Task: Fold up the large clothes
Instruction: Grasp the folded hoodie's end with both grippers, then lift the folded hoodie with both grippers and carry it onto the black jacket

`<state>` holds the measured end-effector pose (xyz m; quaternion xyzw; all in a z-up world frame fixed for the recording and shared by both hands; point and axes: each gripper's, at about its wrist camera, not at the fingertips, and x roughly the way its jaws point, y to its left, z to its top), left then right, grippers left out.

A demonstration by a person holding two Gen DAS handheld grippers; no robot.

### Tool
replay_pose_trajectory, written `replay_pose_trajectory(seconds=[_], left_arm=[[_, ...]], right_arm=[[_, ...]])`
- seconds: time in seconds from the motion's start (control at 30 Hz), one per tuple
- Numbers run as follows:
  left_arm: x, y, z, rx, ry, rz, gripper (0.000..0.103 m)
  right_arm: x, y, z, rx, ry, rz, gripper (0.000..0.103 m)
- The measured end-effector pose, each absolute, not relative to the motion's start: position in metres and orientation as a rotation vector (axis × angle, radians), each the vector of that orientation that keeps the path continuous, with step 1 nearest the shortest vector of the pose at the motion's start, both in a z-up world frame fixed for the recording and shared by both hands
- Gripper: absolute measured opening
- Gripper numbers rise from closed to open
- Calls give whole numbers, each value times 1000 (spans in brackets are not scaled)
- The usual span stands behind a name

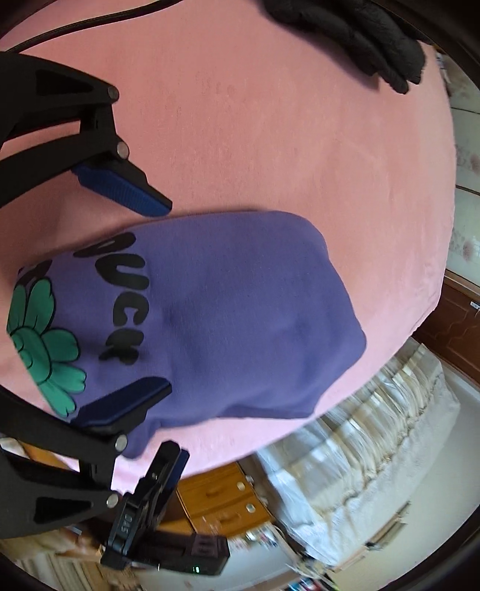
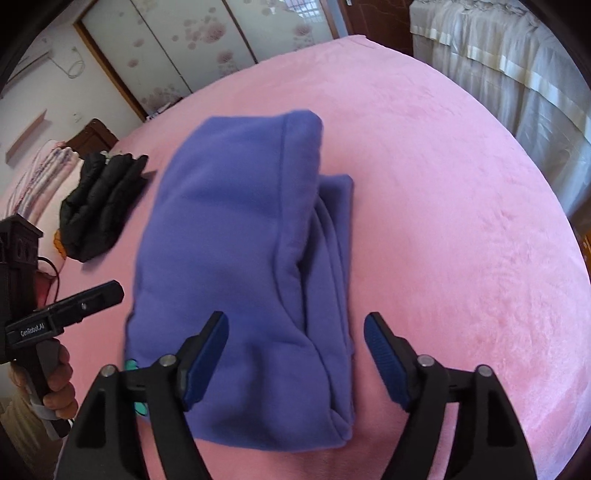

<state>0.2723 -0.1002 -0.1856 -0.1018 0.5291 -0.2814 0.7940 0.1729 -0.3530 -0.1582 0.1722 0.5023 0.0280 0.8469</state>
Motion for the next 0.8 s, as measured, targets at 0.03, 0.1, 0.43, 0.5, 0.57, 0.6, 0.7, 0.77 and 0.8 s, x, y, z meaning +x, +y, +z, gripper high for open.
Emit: replay_pose_trajectory(seconds=[0.03, 0.1, 0.43, 0.5, 0.57, 0.6, 0.7, 0.77, 0.8], left_arm=[[274, -98, -188, -243, 1152, -617, 90], [280, -91, -198, -311, 1202, -648, 90], [313, -84, -279, -619, 1466, -697, 94], [315, -87, -287, -650, 1480, -723, 97], [318, -94, -292, -666, 1481, -752, 98], [319, -97, -293, -677, 1478, -765, 98], [320, -107, -293, -648, 1473, -779, 102], [322, -111, -293, -635, 1475, -786, 102], [324, -112, -294, -638, 1478, -790, 102]], right_arm=[[176, -352, -156, 360, 1057, 67, 83], [184, -350, -156, 347, 1067, 86, 84], [215, -363, -202, 458, 1193, 153, 94], [218, -369, -211, 490, 1202, 160, 99], [218, -377, -218, 529, 1212, 187, 99], [218, -380, -223, 559, 1217, 213, 99], [218, -391, -231, 645, 1209, 281, 99], [218, -396, -237, 680, 1214, 316, 99], [219, -399, -242, 699, 1218, 334, 99]])
